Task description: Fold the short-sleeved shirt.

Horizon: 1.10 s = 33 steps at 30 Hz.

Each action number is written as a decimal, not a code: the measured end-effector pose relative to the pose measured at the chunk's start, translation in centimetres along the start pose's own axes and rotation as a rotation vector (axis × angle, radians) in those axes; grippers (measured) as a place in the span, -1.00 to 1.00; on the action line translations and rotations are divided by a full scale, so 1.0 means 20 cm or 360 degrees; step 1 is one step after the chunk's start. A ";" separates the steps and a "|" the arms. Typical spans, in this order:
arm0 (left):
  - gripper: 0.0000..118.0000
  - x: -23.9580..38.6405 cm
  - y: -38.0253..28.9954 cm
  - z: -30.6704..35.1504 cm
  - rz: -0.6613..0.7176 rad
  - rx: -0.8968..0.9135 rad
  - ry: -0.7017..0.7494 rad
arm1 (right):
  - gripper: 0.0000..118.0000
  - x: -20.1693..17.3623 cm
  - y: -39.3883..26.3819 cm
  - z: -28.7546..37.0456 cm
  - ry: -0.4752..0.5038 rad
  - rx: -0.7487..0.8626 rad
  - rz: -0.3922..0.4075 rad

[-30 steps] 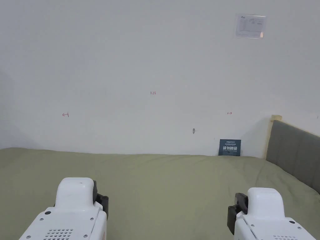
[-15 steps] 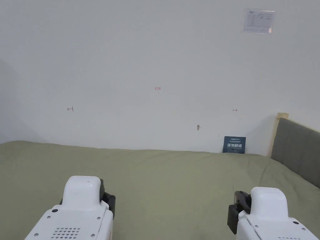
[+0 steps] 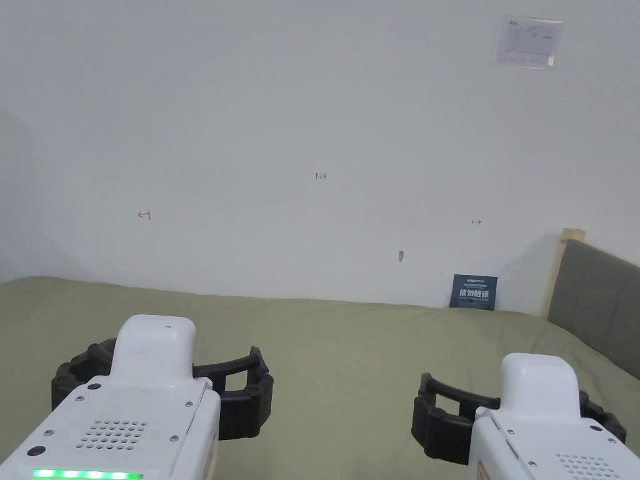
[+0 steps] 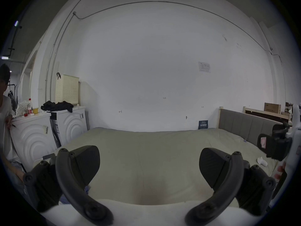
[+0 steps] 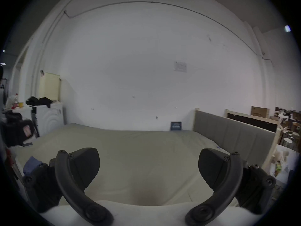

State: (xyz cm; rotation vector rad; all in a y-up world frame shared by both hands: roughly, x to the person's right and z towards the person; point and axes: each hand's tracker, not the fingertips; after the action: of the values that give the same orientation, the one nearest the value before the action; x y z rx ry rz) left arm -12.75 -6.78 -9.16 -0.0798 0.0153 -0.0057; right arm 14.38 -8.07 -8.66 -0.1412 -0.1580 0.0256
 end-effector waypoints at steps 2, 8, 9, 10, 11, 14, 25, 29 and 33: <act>1.00 -0.01 0.00 0.00 0.0037 -0.0003 -0.0019 | 1.00 0.01 -0.02 -0.01 0.0108 -0.0039 -0.0069; 1.00 -0.03 -0.03 -0.02 0.0052 -0.0079 -0.0012 | 1.00 0.02 -0.02 -0.02 0.0184 -0.0185 -0.0184; 1.00 -0.03 -0.04 -0.02 0.0062 -0.0087 -0.0006 | 1.00 0.02 -0.01 -0.02 0.0189 -0.0212 -0.0187; 1.00 -0.03 -0.04 -0.01 0.0071 -0.0085 -0.0007 | 1.00 0.02 0.00 -0.01 0.0222 -0.0256 -0.0190; 1.00 -0.03 -0.05 -0.01 0.0075 -0.0090 -0.0018 | 1.00 0.03 0.01 -0.02 0.0275 -0.0312 -0.0192; 1.00 -0.02 -0.06 -0.01 0.0059 -0.0094 -0.0014 | 1.00 0.04 0.03 0.01 0.0275 -0.0199 -0.0240; 1.00 -0.01 -0.06 -0.01 0.0036 -0.0078 -0.0035 | 1.00 0.07 0.04 0.02 0.0186 -0.0185 -0.0184; 1.00 -0.01 -0.05 -0.02 0.0043 -0.0081 -0.0039 | 1.00 0.02 0.02 -0.01 0.0113 -0.0166 -0.0079; 1.00 -0.01 -0.05 -0.02 0.0030 -0.0080 -0.0040 | 1.00 0.02 0.01 -0.02 0.0150 -0.0175 -0.0071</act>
State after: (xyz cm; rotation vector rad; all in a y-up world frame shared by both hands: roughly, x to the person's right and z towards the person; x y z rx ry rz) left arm -12.99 -7.72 -9.55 -0.1301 -0.0091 0.0143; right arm 14.79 -7.90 -8.92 -0.2483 -0.0683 -0.0341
